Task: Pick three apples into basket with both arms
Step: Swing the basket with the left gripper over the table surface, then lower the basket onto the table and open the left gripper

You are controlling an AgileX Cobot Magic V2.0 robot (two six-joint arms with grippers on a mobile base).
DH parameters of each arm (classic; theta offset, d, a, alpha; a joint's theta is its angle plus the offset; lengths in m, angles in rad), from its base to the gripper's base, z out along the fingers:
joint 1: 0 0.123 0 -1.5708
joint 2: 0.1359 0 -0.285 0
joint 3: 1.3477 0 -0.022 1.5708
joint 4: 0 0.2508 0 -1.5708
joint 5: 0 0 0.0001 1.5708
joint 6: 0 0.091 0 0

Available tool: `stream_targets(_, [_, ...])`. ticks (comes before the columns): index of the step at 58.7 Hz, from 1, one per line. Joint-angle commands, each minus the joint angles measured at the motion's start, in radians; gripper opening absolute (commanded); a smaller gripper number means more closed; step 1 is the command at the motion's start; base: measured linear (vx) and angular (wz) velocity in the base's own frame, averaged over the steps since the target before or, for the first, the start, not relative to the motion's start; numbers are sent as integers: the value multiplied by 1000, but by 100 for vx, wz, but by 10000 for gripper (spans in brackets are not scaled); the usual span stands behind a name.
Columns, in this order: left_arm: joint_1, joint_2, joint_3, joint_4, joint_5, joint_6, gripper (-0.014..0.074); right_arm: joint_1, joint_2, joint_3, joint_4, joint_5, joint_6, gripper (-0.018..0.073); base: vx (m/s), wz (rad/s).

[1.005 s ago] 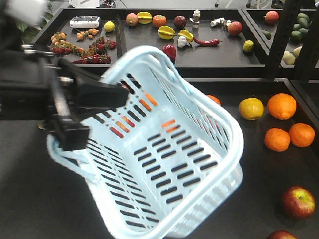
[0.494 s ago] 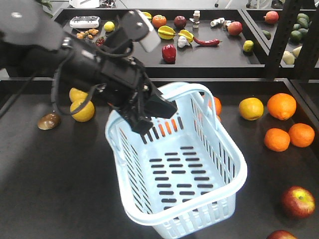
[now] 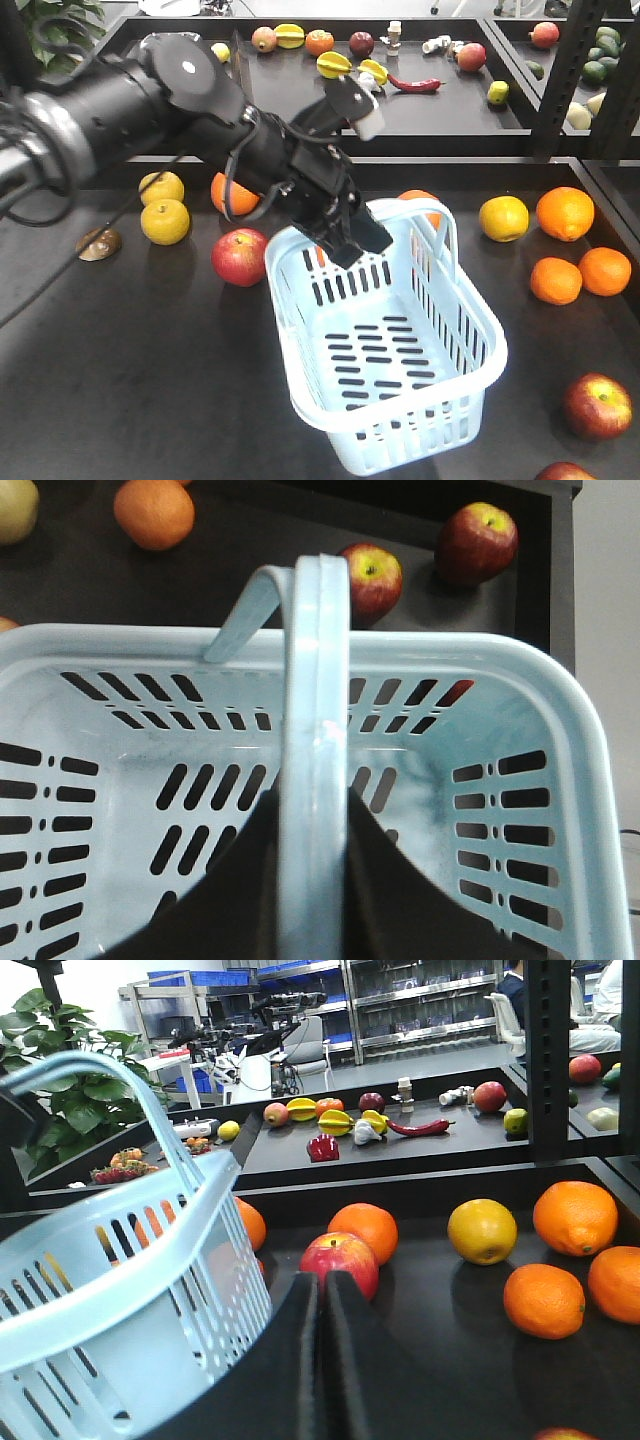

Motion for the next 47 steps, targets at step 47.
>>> stream_targets(47, [-41, 20, -41, 76, -115, 3, 31, -4, -11, 12, -12, -73, -7, -5, 0, 0])
